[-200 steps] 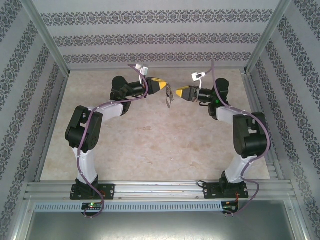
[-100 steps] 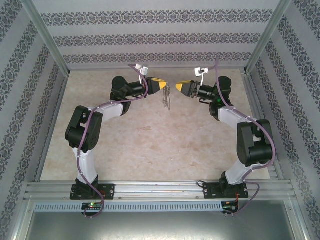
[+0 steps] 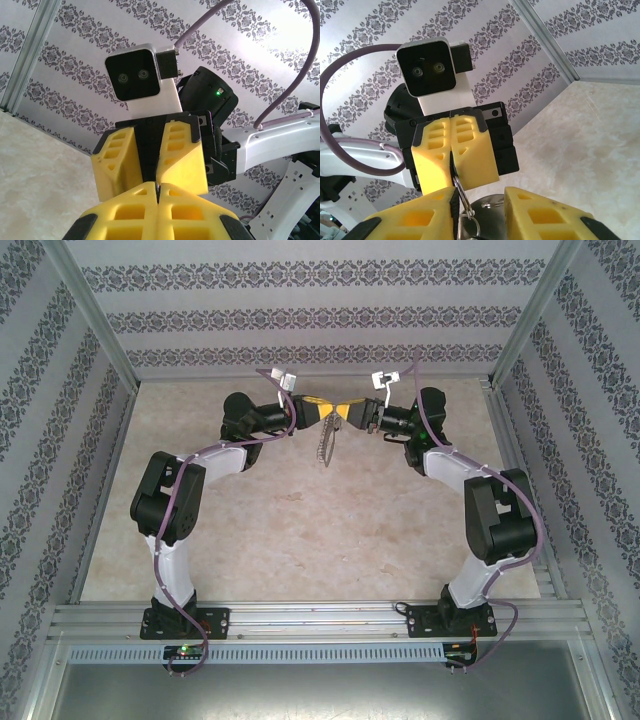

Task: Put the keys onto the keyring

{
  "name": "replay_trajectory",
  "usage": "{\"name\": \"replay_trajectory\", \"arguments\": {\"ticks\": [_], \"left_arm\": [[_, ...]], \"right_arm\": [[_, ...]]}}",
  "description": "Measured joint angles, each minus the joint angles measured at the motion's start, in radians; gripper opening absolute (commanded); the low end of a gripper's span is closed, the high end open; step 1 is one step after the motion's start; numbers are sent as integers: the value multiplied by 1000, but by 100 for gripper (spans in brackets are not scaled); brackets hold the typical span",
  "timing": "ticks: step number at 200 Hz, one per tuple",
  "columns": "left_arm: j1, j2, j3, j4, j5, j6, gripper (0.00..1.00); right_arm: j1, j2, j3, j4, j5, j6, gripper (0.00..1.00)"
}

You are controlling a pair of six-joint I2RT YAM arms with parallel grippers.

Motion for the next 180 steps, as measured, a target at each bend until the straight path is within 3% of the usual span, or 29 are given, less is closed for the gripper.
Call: {"name": "replay_trajectory", "arguments": {"ticks": [42, 126, 153, 180], "left_arm": [[2, 0, 0, 0, -5, -3, 0], [2, -6, 2, -31, -10, 38, 0], [1, -60, -20, -146, -27, 132, 23], [2, -161, -61, -280, -55, 245, 54]], "right_arm": [[2, 0, 0, 18, -16, 8, 0], [1, 0, 1, 44, -32, 21, 0], [2, -15, 0, -5, -18, -5, 0], [1, -68, 0, -131, 11, -81, 0]]}}
